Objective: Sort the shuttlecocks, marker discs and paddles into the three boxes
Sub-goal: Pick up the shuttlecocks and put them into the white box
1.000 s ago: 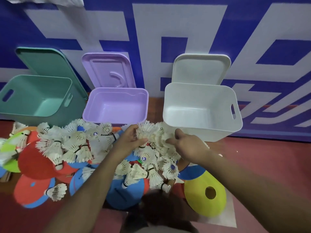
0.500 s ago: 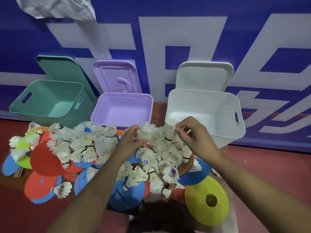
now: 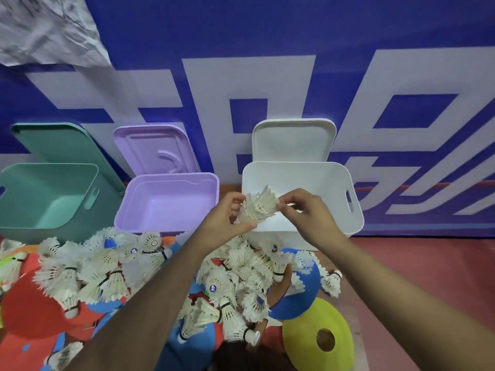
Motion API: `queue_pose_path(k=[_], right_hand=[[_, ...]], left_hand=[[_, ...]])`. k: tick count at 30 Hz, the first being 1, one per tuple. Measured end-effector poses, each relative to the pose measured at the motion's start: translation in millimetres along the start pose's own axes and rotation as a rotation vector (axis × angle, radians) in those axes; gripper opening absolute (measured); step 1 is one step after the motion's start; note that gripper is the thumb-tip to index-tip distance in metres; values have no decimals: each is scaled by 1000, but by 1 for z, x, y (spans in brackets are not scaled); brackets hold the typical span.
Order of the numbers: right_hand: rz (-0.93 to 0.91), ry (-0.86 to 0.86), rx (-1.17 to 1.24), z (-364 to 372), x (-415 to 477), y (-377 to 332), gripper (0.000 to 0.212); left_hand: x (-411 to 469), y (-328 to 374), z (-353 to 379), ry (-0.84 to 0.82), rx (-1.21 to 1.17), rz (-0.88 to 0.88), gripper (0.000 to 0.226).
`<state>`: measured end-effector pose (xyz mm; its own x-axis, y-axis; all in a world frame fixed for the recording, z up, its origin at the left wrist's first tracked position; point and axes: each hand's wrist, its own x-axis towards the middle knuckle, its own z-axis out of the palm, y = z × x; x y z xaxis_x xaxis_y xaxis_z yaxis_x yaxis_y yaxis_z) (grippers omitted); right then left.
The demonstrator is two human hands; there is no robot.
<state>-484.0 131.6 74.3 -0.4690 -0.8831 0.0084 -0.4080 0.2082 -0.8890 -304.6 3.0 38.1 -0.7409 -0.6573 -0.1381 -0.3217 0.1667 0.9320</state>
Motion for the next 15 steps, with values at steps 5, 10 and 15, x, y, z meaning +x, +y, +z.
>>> queue_pose_path(k=[5,10,15], right_hand=[[146,26,-60,-35,40,33,9],[387,10,-107,-36,72,84,3],[642,-94,-86,-16,81,137,12]], left_hand=[[62,16,19,-44,295,69,54],[118,-5,45,-234,530,52,55],[141,-40,73,-372,637,-29,58]])
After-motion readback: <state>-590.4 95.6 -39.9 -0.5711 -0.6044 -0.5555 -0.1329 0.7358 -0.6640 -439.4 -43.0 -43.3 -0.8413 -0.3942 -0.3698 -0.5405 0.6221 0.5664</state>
